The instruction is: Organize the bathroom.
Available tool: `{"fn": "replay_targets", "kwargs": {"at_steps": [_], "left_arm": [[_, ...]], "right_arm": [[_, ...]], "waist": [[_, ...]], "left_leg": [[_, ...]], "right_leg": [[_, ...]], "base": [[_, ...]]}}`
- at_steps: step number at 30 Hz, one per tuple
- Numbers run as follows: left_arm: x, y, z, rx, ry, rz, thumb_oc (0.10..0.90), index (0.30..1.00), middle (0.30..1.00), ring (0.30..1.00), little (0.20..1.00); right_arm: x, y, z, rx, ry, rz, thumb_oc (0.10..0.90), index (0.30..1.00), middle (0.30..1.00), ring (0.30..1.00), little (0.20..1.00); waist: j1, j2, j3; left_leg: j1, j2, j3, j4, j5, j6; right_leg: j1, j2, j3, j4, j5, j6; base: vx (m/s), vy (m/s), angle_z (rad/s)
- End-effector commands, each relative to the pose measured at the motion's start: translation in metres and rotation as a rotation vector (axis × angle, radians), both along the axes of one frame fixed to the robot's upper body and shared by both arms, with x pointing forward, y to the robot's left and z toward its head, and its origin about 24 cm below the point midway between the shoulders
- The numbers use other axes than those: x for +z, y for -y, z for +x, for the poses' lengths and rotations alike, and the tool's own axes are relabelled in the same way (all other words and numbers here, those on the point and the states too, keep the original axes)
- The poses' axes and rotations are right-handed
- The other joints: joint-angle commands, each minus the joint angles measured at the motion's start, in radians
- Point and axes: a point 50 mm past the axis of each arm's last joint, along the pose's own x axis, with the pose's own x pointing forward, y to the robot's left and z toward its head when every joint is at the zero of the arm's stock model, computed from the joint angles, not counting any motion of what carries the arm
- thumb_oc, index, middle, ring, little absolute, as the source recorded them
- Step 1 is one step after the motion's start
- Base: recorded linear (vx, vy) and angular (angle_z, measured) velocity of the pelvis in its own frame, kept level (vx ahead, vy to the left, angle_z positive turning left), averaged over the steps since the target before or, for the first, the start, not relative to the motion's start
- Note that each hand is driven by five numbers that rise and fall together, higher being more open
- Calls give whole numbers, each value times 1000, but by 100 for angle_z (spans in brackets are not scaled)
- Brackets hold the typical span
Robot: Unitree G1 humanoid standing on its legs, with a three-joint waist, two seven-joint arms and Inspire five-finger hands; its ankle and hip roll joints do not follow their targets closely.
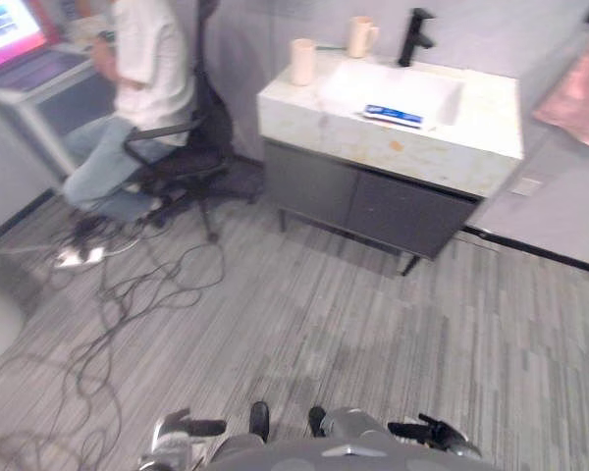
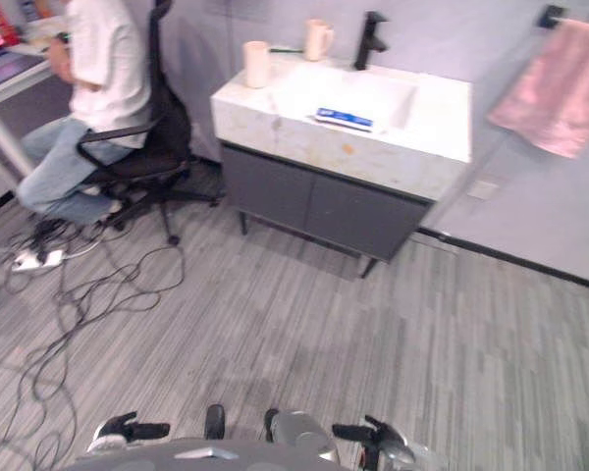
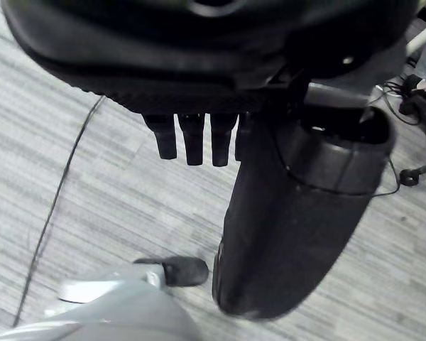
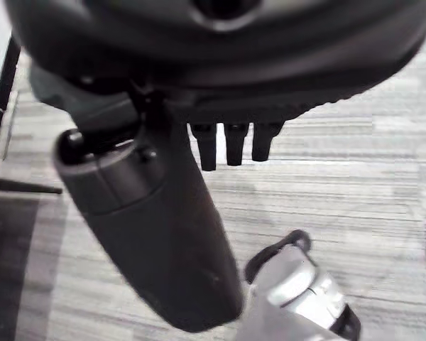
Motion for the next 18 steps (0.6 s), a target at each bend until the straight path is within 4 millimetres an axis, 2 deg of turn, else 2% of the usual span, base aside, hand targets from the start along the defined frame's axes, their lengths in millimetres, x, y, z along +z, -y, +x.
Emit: {"fn": "replay_targets", "kwargs": {"at_steps": [1,2,3,6,8,9,12,14,16,18], "left_arm": [[12,-37,7,115,68,116,800,900,900,900,900],[14,-43,6,102,73,139,800,900,900,900,900],[15,-46,6,99,83,148,800,900,900,900,900],[18,-48,15,110,115,160,800,900,900,900,900],[18,-45,18,126,134,145,800,900,900,900,900],[17,-41,21,107,140,142,800,900,900,900,900],[16,-33,28,119,154,118,800,900,900,900,900],[16,-31,30,128,166,109,800,900,900,900,900],[15,-27,31,128,169,102,800,900,900,900,900],[14,-24,31,124,170,96,800,900,900,900,900]], "right_arm": [[12,6,32,172,108,-56,800,900,900,900,900],[12,6,33,161,103,-54,800,900,900,900,900],[11,6,31,143,92,-45,800,900,900,900,900],[7,7,19,89,47,-30,800,900,900,900,900],[4,9,8,70,19,-30,800,900,900,900,900],[3,9,3,76,6,-42,800,900,900,900,900],[2,9,-2,79,-20,-54,800,900,900,900,900],[2,12,-4,75,-23,-53,800,900,900,900,900],[2,8,-1,125,-20,-47,800,900,900,900,900],[2,6,2,138,-16,-42,800,900,900,900,900]], "waist": [[-1,-26,9],[8,-39,14],[8,-47,17],[-2,-54,11],[0,-55,-2],[2,-58,-3],[16,-66,11],[23,-72,21],[31,-73,24],[36,-60,20]], "left_leg": [[94,11,96,-34,44,-2],[109,15,133,-34,27,-5],[117,11,142,-34,16,-4],[125,14,148,-34,13,0],[141,24,152,-23,19,-14],[118,25,150,54,23,-26],[20,18,123,245,83,-47],[-29,21,122,310,96,-52],[-44,26,131,246,84,-42],[-21,29,129,102,85,-36]], "right_leg": [[54,-95,-253,-128,197,79],[30,-100,-309,-150,224,85],[6,-95,-320,-168,251,90],[7,-70,-284,-193,260,70],[30,-64,-293,-212,256,53],[51,-67,-303,-222,253,41],[108,-69,-300,-230,229,22],[140,-71,-287,-234,218,16],[175,-68,-261,-238,203,20],[189,-58,-256,-239,190,21]], "base": [[145,-100,-232],[167,-125,-237],[146,-96,-186],[179,-137,-70],[182,-73,16],[195,-43,33],[160,-10,5],[170,45,-8],[300,141,-15],[343,186,-11]]}}
